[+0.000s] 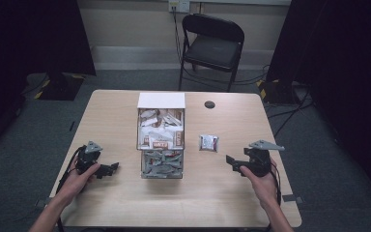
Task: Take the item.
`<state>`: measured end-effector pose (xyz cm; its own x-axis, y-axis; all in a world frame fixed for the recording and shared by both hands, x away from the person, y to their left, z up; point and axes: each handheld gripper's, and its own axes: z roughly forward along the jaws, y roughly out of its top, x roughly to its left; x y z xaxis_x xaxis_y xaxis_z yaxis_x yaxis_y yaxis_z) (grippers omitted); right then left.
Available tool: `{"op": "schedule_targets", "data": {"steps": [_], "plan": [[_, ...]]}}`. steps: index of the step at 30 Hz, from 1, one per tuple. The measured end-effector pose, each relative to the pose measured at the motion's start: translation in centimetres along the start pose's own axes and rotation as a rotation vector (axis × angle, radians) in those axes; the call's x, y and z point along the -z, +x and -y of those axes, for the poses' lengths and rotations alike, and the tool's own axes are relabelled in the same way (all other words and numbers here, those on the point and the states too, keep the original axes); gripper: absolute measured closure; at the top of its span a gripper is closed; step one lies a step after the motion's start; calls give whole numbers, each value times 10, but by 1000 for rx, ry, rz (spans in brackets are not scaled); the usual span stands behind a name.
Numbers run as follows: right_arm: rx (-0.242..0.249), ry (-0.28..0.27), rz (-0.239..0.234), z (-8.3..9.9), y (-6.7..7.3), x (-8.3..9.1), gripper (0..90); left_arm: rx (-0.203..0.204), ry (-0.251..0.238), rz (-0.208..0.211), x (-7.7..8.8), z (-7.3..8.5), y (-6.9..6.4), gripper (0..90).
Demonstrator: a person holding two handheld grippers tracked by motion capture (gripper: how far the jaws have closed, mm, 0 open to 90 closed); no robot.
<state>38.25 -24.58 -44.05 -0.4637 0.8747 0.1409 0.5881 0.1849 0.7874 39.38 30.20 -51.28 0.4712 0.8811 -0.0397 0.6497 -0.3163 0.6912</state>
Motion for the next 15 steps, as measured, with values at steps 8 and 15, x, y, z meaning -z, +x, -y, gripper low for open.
{"op": "schedule_targets", "data": {"steps": [8,15], "plan": [[-27,29,69,23,-17,18,150,0,-3,-2,0,0,0,0],[-74,98,148,51,-38,16,160,-1,-3,-3,0,0,0,0]]}}
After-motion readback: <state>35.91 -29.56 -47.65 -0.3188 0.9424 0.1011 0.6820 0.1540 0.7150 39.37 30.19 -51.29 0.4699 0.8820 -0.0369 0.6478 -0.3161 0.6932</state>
